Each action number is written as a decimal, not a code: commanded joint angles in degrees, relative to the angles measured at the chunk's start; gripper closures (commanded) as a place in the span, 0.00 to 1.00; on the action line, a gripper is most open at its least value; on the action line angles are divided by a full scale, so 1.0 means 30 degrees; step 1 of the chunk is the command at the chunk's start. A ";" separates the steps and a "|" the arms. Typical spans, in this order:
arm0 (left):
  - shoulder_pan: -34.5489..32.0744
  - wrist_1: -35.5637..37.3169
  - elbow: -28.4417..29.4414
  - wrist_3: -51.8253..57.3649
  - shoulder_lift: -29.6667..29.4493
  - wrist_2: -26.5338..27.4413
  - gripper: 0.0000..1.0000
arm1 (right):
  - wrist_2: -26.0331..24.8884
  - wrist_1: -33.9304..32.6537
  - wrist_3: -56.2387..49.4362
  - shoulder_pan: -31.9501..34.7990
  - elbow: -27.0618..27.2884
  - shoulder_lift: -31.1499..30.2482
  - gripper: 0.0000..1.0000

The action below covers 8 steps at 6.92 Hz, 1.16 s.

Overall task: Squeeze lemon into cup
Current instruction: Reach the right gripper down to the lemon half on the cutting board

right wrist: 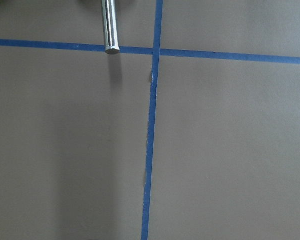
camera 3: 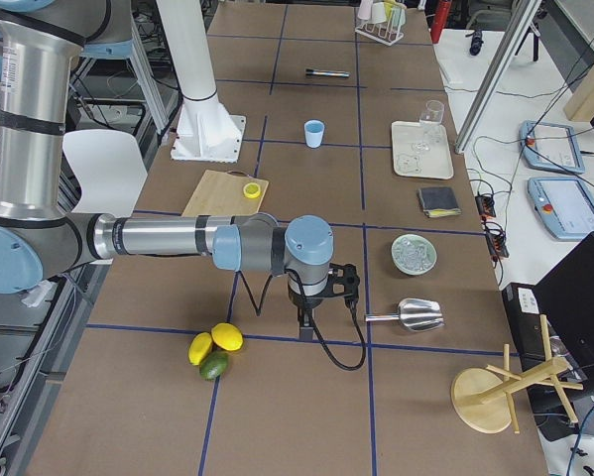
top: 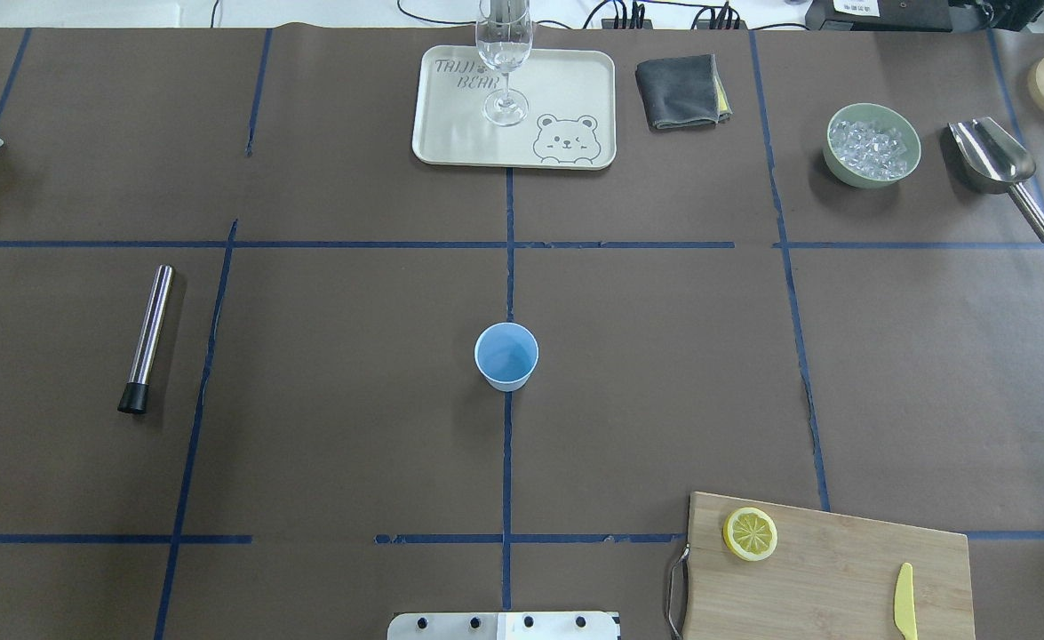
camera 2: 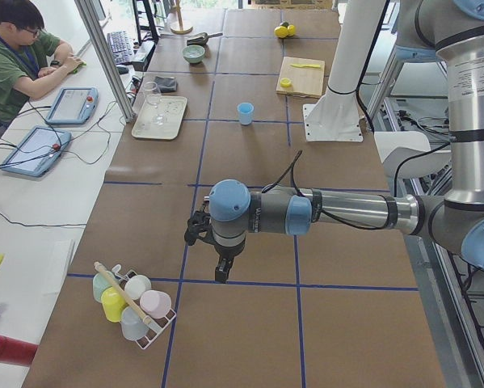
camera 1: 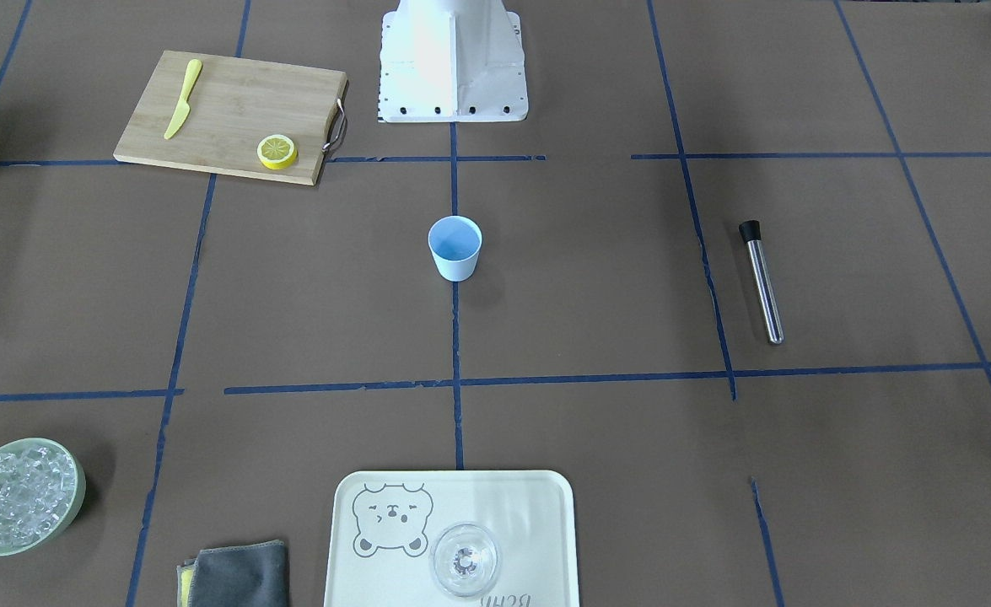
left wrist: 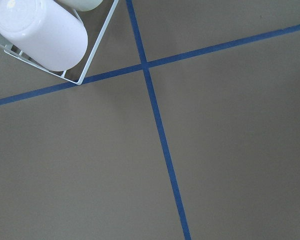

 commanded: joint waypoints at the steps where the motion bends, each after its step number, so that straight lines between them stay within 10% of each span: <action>1: -0.0001 0.0028 -0.0137 0.0000 -0.0251 0.0139 0.00 | -0.0060 -0.0029 0.0000 0.0002 0.0262 -0.0084 0.00; 8: -0.0119 -0.1375 -0.0374 0.0000 -0.0224 0.0112 0.00 | 0.0434 0.1163 0.1280 -0.0173 0.2694 0.1497 0.00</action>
